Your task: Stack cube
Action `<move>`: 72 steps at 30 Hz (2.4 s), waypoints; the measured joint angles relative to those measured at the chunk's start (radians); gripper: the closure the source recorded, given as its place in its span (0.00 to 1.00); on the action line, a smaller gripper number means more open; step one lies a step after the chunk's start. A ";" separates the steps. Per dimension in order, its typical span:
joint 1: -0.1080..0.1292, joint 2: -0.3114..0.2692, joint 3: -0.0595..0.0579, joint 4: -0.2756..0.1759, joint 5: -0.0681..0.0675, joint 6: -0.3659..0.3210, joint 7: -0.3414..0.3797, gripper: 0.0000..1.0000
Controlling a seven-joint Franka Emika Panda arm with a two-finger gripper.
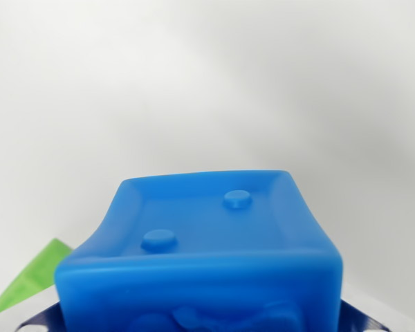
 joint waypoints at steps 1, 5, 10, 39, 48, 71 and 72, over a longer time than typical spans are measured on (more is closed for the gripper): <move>0.001 -0.005 0.000 -0.007 0.000 0.001 0.009 1.00; 0.005 -0.024 0.000 -0.032 0.002 0.007 0.045 1.00; 0.013 -0.052 0.000 -0.067 0.006 0.015 0.094 1.00; 0.056 -0.203 0.001 -0.245 0.027 0.042 0.367 1.00; 0.069 -0.247 0.003 -0.293 0.034 0.046 0.449 1.00; 0.103 -0.370 0.017 -0.416 0.056 0.051 0.670 1.00; 0.103 -0.372 0.017 -0.419 0.056 0.051 0.675 1.00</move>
